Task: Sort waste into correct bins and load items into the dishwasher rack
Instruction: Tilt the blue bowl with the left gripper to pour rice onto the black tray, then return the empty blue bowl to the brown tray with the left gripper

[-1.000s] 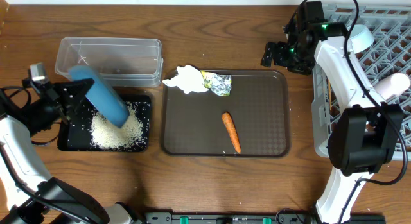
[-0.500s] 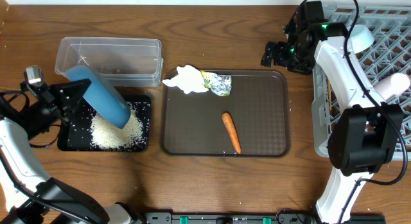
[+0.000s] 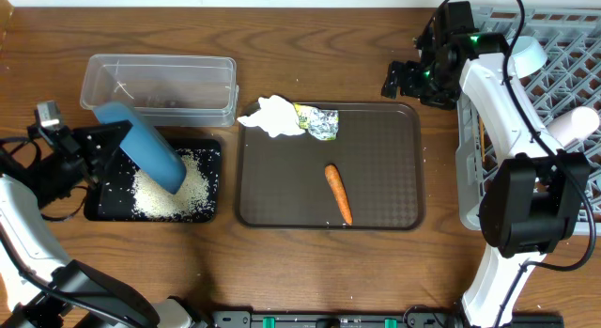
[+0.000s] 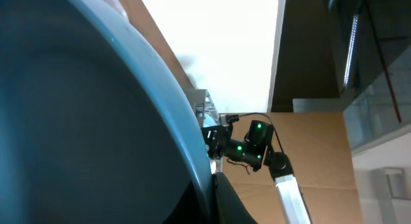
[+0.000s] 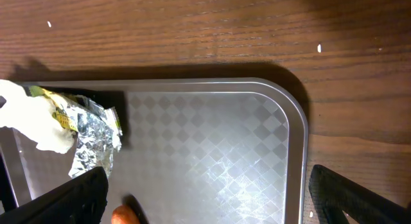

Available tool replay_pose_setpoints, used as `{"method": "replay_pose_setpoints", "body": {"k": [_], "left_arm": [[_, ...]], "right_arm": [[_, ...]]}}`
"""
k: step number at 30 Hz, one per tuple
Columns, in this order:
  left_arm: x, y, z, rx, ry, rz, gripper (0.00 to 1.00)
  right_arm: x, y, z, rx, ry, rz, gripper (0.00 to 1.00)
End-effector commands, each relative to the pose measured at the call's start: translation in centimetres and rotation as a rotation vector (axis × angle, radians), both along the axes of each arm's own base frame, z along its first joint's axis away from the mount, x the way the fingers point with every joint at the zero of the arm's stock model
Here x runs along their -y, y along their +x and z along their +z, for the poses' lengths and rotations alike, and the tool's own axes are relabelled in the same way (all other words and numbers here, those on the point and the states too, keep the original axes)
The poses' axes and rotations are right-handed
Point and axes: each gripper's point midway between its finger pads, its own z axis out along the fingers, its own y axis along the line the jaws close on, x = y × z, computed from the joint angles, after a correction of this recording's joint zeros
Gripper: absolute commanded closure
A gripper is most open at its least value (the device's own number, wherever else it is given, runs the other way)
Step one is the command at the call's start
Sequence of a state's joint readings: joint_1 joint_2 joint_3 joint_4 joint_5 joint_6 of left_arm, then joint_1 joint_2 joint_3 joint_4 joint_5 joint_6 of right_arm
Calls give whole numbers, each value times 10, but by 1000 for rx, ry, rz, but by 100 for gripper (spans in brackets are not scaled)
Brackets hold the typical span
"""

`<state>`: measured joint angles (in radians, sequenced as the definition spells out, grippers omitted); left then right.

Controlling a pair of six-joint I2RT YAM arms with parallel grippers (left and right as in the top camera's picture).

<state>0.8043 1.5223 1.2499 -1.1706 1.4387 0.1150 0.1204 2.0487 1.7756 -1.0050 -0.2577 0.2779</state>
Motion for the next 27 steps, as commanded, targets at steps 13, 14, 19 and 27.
{"method": "replay_pose_setpoints", "body": {"k": [13,14,19,27], "left_arm": [[88,-50,22,109,450,-235,94],[95,-53,23,107,480,-248,94],[118,-58,21,22,630,-238,94],[164,-51,17,13,845,-236,94]], "right_arm": [[-7,3,12,30,9,8,1],[-7,3,12,30,9,8,1],[-6,3,12,29,9,7,1],[-6,3,12,29,9,7,1]]}}
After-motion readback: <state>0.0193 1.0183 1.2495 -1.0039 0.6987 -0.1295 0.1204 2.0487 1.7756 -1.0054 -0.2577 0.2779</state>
